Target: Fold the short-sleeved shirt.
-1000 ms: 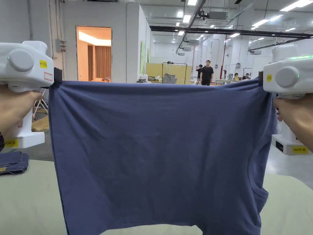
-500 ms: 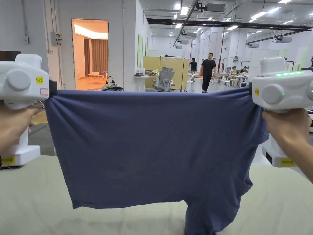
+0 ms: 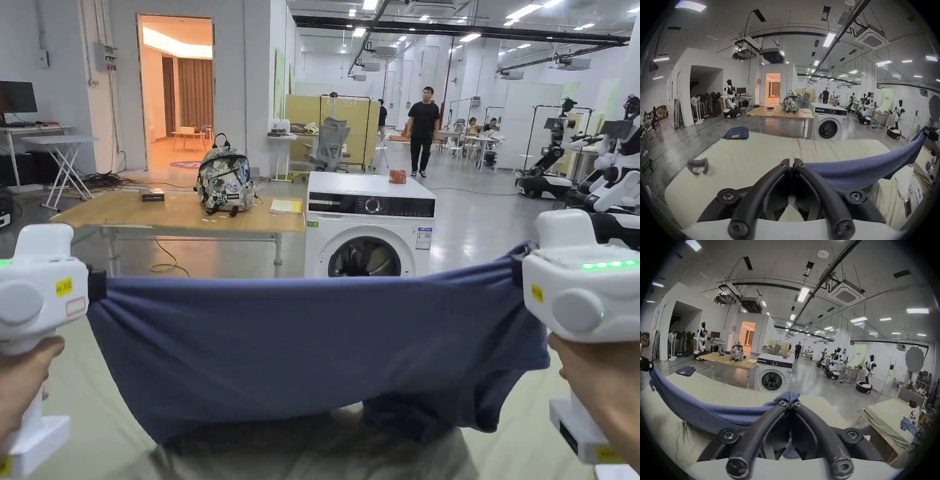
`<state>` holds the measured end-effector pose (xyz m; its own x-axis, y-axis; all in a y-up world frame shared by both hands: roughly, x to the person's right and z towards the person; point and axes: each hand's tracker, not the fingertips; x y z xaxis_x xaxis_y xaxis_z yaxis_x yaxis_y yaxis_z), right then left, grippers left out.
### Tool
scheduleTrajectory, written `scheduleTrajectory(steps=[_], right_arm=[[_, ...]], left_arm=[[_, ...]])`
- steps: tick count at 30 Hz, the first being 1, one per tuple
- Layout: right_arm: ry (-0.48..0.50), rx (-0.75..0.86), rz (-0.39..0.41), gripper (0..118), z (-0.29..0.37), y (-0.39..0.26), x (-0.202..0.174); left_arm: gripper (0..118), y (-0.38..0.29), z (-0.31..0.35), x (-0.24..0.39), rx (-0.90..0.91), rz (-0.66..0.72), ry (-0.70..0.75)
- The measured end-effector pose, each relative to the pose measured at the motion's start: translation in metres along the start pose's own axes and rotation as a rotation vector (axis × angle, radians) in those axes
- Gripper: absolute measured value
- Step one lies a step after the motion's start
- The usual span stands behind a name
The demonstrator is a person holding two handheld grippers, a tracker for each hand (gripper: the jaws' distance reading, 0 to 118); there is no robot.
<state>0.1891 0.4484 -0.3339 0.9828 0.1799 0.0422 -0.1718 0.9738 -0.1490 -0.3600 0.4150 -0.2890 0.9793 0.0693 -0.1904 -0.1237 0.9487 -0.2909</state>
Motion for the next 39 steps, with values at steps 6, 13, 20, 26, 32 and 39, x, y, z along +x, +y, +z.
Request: scheduleTrajectory(steps=[6, 13, 20, 26, 32, 39], right_arm=[[0.03, -0.04, 0.013, 0, 0.064, -0.057, 0.008], [0.059, -0.129, 0.042, 0, 0.126, -0.131, 0.012], [0.053, -0.264, 0.067, 0, 0.173, -0.203, 0.017], [0.071, -0.453, 0.057, 0, 0.192, -0.262, 0.019], [0.106, -0.649, 0.09, 0, 0.181, -0.319, 0.012], [0.114, -0.794, 0.089, 0, 0.165, -0.362, 0.003]], left_arm=[[0, -0.068, 0.064, -0.011, -0.028, 0.027, -0.019], [0, -0.146, 0.131, -0.015, -0.108, 0.006, -0.025], [0, -0.212, 0.167, -0.016, -0.211, -0.009, -0.037], [0, -0.269, 0.166, -0.015, -0.379, -0.013, -0.035], [0, -0.322, 0.143, -0.022, -0.532, -0.049, -0.021], [0, -0.346, 0.119, -0.025, -0.66, -0.052, -0.022]])
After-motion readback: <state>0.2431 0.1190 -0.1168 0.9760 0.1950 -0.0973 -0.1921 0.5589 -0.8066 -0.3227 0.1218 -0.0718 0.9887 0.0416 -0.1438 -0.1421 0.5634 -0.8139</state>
